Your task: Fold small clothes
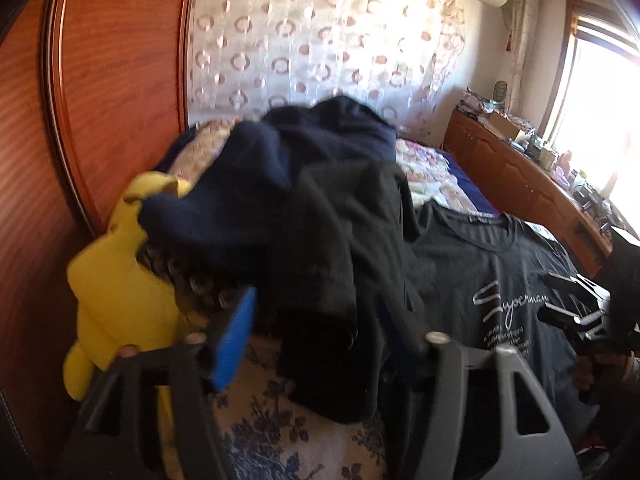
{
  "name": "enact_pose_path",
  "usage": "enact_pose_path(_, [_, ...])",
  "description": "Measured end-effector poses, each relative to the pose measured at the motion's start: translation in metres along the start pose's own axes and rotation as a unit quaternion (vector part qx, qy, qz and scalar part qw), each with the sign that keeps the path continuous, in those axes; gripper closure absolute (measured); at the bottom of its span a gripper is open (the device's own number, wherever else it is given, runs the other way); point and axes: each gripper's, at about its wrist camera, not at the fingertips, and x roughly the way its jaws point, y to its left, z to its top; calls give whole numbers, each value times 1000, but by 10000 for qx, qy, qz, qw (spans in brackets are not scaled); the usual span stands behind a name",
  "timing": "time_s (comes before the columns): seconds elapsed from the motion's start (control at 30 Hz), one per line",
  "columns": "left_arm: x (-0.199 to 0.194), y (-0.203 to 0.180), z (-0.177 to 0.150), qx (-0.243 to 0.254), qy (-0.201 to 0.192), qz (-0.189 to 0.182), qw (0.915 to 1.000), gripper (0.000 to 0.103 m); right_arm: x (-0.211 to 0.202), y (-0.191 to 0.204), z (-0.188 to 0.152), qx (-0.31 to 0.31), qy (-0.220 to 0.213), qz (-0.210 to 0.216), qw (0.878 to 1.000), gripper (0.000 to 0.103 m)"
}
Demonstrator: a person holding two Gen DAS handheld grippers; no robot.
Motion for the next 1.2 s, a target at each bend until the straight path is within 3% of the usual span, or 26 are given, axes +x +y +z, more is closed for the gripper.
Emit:
enact_pose_path(0.13, [4,2,-4,-29,28,-53,10000,54,8,-3,4,12,81,61,9999,0])
enact_pose_path(0.23, [0,2,2,-28,-95,-105,9999,77,11,-7,4,50,56,95,9999,0])
enact_pose_path(0.3, [-3,0,5,17,-145,-85,9999,100,12,-9,4,88,58,89,9999,0])
enact_pose_path(0.4, [-11,-9,10,180,-202,-47,9996,103,10,-13,2,157,39,73,9998,0])
enact_pose_path(0.67, [-33,-72,42,873,-476,-617,9931,103,-5,-25,4,274,-160,-30,9995,0])
enact_pose_path(0.87, [-13,-139,68,1294,-191,-1273,9832,103,-28,-41,2,403,-401,-223,9981,0])
enact_pose_path(1.07, [6,-177,70,1800,172,-1353,9742,69,-48,-66,-8,722,-488,-461,9951,0])
enact_pose_path(1.2, [6,-158,60,1783,277,-1122,9772,61,-50,-76,-14,792,-432,-535,9945,0])
